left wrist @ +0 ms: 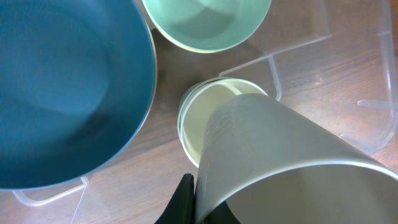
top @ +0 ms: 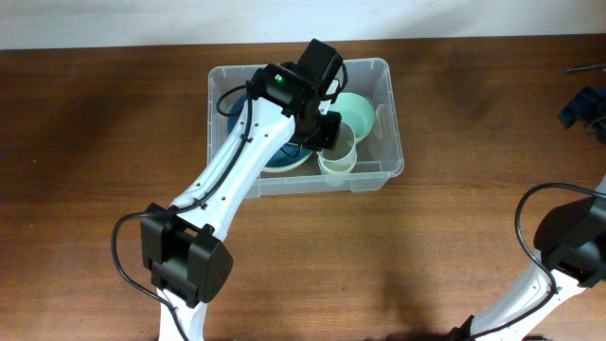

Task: Pack container
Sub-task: 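Lower the grey cup into the cream cup, open left gripper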

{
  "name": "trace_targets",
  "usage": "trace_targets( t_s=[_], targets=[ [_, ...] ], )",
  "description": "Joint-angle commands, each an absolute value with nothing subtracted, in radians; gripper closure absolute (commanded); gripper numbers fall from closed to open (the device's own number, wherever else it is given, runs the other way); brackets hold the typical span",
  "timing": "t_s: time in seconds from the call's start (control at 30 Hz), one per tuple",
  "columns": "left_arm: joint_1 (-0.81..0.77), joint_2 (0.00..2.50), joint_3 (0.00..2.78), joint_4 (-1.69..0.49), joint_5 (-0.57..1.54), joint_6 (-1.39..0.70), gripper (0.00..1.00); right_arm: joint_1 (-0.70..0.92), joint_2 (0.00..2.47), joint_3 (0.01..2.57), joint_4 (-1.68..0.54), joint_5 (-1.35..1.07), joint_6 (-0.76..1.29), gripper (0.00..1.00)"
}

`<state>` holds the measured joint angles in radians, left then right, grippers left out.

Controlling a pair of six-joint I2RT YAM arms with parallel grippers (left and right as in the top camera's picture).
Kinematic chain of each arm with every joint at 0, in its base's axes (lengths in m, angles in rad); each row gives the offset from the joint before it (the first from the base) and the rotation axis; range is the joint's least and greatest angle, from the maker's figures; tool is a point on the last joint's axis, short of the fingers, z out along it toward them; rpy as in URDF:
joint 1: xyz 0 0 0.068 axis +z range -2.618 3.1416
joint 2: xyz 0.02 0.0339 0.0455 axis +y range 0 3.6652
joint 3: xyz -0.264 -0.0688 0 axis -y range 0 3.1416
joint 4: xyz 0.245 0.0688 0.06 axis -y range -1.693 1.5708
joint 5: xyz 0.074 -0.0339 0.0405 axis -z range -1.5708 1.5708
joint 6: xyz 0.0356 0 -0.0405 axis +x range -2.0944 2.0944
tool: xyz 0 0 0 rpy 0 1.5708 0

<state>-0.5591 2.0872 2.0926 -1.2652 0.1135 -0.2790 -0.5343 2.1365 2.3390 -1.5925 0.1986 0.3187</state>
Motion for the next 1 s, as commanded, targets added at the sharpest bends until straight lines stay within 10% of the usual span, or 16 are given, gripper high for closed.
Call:
trace_targets(
  t_s=[0.0, 0.97],
  targets=[
    [-0.558, 2.083, 2.096, -1.269, 0.081, -0.263, 1.0, -0.531, 2.132, 2.338, -1.592, 0.215, 0.33, 0.01],
    [-0.411, 2.111, 2.375, -1.477, -0.237, -0.263, 0.15, -0.531, 2.132, 2.338, -1.592, 0.215, 0.33, 0.01]
  ],
)
